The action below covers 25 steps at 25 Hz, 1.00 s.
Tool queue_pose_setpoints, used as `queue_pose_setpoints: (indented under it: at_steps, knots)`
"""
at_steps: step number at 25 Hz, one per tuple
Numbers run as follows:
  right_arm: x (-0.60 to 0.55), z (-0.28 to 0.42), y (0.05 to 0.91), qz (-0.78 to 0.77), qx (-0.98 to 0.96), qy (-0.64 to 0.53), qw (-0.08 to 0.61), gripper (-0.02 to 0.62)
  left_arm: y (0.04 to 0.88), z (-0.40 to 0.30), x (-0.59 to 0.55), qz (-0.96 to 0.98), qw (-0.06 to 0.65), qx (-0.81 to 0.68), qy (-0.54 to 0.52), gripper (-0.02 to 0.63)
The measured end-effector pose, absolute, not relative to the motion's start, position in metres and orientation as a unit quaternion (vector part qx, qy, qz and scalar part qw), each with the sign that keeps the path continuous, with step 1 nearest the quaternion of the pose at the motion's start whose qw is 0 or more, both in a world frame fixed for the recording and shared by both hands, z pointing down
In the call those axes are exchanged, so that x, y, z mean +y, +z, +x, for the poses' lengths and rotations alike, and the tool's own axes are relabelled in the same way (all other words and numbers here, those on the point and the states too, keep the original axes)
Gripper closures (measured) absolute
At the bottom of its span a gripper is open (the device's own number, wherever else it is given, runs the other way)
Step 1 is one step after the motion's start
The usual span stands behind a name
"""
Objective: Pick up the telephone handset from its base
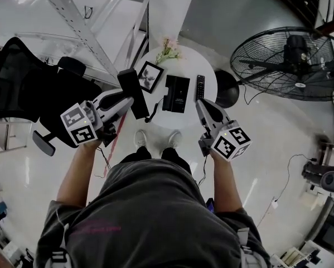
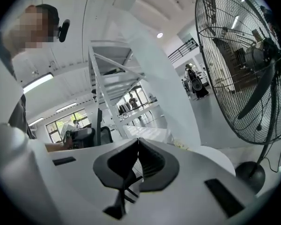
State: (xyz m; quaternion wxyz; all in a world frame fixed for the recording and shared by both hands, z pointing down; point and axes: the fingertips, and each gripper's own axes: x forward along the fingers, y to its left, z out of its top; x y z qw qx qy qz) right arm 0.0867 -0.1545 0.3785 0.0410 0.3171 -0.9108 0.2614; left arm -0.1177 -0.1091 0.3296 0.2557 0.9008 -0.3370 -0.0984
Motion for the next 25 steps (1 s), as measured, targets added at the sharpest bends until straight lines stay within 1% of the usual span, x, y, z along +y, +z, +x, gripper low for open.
queue_pose_setpoints:
  at_steps: [10,25]
  knots:
    - [-0.16,0.079,0.363,0.311,-0.918,0.242,0.037,0.575,0.32,-0.113,-0.111,0.905,0.246,-0.333,-0.099,0.528]
    - [-0.166,0.083,0.372,0.309,-0.918,0.245,0.05,0.575,0.328,-0.102,-0.118,0.903,0.255,-0.331,-0.097,0.528]
